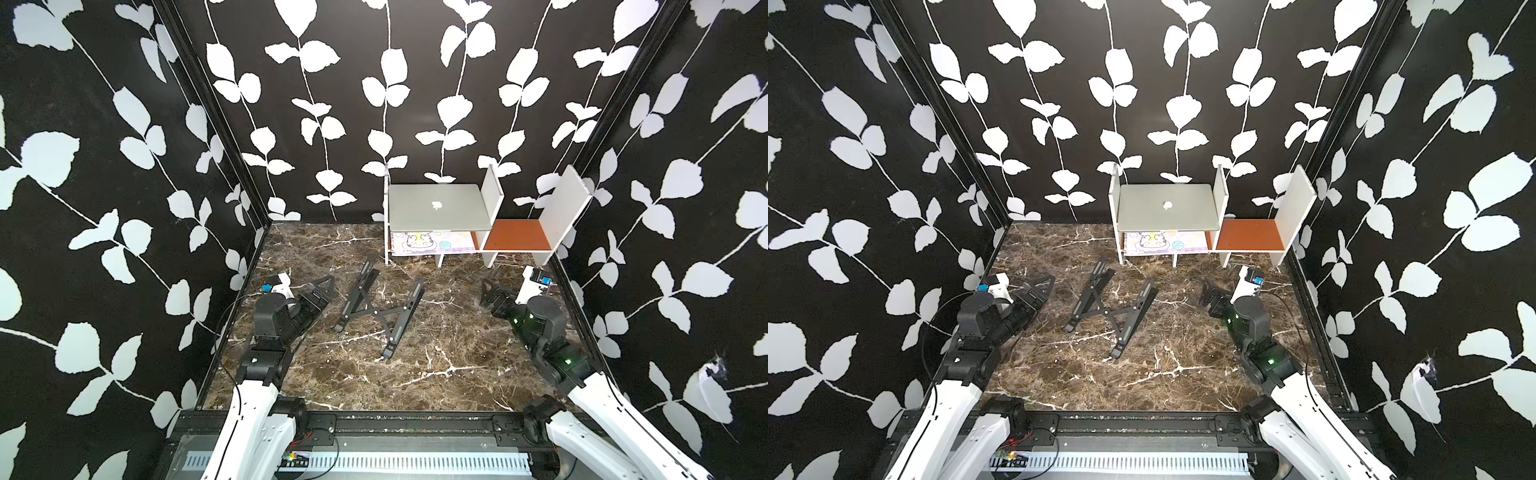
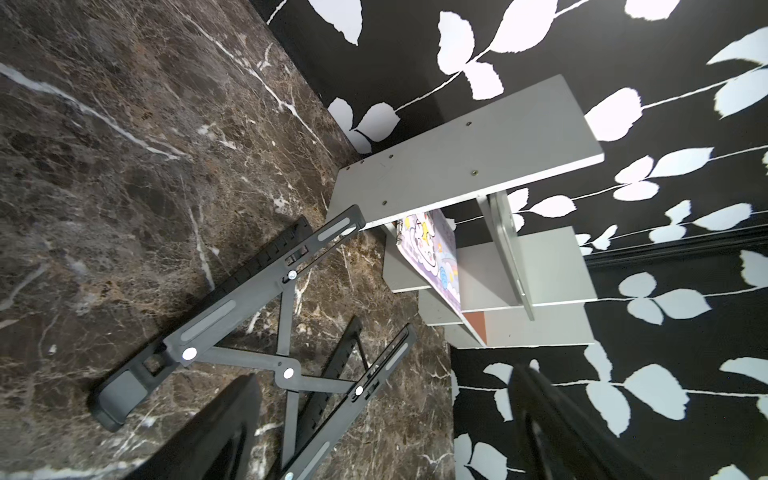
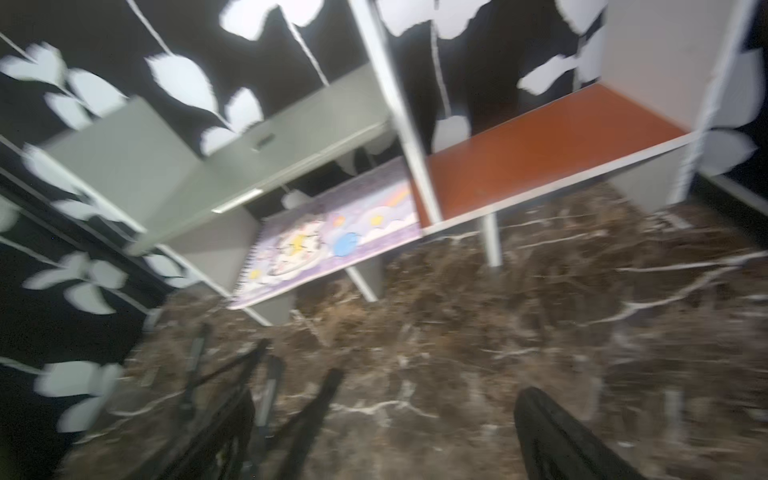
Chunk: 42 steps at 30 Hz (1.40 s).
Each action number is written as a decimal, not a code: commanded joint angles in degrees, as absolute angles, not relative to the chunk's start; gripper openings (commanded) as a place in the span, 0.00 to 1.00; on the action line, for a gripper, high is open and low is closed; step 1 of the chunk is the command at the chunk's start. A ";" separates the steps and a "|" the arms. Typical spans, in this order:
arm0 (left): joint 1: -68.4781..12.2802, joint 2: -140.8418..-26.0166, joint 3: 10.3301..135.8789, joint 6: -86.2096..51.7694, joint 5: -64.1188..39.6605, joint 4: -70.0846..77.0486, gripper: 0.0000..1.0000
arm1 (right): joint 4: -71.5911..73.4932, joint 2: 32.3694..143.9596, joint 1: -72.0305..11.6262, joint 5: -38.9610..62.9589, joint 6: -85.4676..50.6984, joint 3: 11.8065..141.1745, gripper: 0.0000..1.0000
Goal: Close the laptop lid and set it aside
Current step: Reset both arms
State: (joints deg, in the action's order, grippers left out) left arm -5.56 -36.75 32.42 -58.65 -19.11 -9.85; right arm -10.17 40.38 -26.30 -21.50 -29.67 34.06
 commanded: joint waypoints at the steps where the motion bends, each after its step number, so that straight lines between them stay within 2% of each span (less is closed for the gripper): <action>1: -5.29 -36.45 32.11 -53.91 -19.20 -10.70 0.91 | -14.31 41.91 -21.80 -29.95 -17.54 35.06 1.00; 5: -5.27 -34.03 29.46 -50.72 -17.08 -7.69 0.98 | -8.63 44.82 -13.49 -30.53 -14.62 32.13 1.00; 10: -5.16 -29.59 24.36 -52.18 -12.33 -4.25 0.99 | 4.03 51.51 -5.01 -30.50 -12.19 24.84 1.00; 14: -5.10 -31.39 24.22 -51.87 -13.04 -3.26 0.99 | 13.83 60.18 -1.49 -28.48 -12.70 20.79 1.00; 21: -4.84 -34.72 27.01 -48.51 -12.90 -4.77 0.99 | 35.78 74.43 -0.05 -20.91 -5.17 21.00 1.00; 24: -4.83 -35.64 27.68 -46.91 -11.37 -4.69 0.99 | 40.91 81.68 1.29 -15.08 -7.11 24.25 1.00; 26: -4.78 -36.48 28.34 -45.08 -10.41 -4.66 0.99 | 46.31 86.74 -1.01 -11.90 -1.88 24.84 1.00; 29: -4.84 -37.87 29.49 -40.14 -8.26 -4.69 0.99 | 56.10 89.06 -2.26 -14.82 -2.08 20.76 1.00; 35: -4.83 -43.86 31.26 -25.32 -0.59 -3.61 0.99 | 55.04 88.79 -2.26 -15.77 -2.30 20.92 1.00; 38: -4.90 -50.54 32.19 -16.35 4.45 -0.89 0.99 | 55.11 88.69 -2.57 -16.51 -2.13 20.84 1.00; 42: -5.05 -61.87 31.48 -1.32 12.55 10.16 0.99 | 55.44 88.68 -2.81 -16.74 -1.89 20.74 1.00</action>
